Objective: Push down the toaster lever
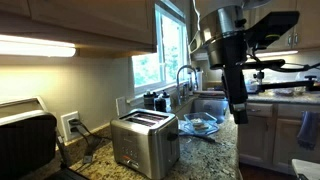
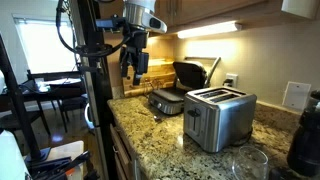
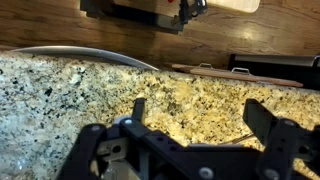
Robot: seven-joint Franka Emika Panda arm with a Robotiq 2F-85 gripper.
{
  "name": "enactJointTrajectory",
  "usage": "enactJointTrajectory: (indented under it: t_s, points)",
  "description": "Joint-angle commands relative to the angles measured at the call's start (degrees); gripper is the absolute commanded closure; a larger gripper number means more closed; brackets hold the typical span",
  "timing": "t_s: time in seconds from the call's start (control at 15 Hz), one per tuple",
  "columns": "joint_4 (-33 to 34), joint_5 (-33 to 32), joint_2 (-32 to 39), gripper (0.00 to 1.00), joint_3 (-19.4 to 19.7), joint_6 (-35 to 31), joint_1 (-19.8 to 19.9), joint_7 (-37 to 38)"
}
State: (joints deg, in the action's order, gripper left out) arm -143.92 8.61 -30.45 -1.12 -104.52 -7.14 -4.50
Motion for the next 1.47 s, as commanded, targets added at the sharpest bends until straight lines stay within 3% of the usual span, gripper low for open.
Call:
enactJointTrajectory:
  t_s: [0.0,1.07,1.4]
  points:
    - [0.09,0.23,0.06,0.0,-0.51,0.13,0.57,-0.22]
    - [0.81,-0.41,2.24,0.0,-0.35,-1.35,1.29,-0.31]
    - [2.13,-2.5,5.68,0.0,-0.59,-9.08,1.88,-0.87]
